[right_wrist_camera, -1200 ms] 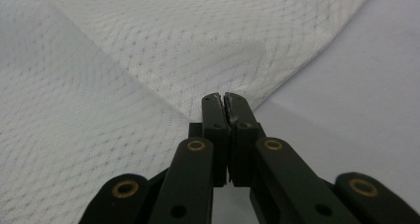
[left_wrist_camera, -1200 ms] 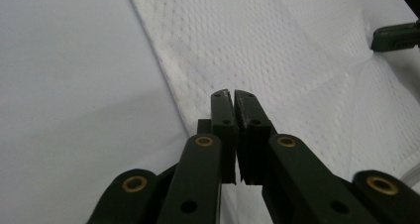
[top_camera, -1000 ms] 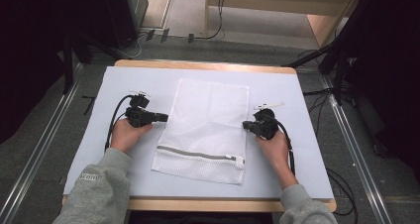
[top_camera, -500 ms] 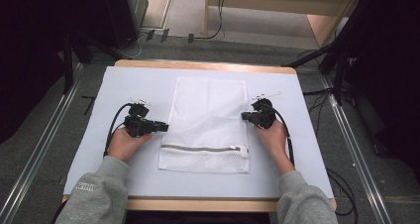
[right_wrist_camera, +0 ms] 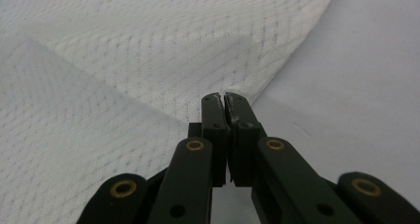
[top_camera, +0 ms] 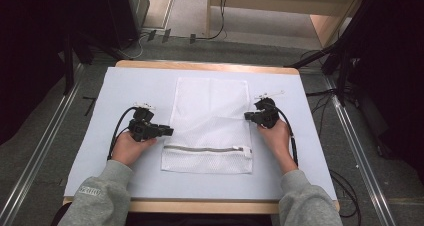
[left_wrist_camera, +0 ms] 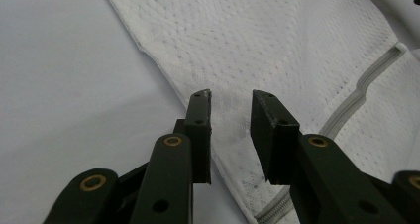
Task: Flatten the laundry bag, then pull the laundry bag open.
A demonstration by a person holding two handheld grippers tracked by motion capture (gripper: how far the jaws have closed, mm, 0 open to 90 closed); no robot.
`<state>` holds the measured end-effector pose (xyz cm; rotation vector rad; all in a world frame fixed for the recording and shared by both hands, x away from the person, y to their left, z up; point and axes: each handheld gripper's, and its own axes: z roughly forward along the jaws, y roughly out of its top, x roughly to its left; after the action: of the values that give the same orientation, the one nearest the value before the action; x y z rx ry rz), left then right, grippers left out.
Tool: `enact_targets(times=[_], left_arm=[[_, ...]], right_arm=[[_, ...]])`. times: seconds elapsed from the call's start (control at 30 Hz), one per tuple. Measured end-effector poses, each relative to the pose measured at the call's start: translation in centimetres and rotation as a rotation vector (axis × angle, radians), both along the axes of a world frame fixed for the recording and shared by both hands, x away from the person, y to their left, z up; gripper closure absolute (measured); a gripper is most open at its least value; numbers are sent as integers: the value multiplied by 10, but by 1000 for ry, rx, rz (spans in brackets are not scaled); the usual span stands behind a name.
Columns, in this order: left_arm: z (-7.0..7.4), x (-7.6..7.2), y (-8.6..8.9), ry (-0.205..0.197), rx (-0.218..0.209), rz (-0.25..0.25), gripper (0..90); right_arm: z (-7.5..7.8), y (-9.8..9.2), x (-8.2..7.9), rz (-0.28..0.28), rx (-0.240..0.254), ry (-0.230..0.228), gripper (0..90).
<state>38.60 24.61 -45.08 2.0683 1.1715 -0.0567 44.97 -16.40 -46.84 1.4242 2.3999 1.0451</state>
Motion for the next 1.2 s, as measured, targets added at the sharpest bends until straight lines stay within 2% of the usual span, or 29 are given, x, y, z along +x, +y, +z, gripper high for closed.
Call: enact_targets(times=[0.2,0.37,0.43,0.53,0.7,0.83,0.93,1.2], left_arm=[[-1,4,-6,0,14,-11,704],[-3,6,-8,13,21,-20,693],[-3,6,-8,13,16,-25,684],[-1,6,-8,10,0,-25,663],[5,5,-10,12,-24,-28,563],[9,3,-13,-4,-18,-39,516],[12,1,-16,-4,-14,-54,487],[15,-2,-26,-32,-13,-89,441]], right_arm=[[-1,-5,-11,-7,10,6,890],[-4,-7,-12,-16,10,-25,846],[-3,-7,-12,-25,2,-44,826],[0,-9,-13,-35,21,-60,786],[6,-13,-20,-26,52,-77,710],[11,-15,-27,-10,65,-83,680],[13,-17,-33,-5,80,-84,655],[19,-17,-48,38,86,-89,603]])
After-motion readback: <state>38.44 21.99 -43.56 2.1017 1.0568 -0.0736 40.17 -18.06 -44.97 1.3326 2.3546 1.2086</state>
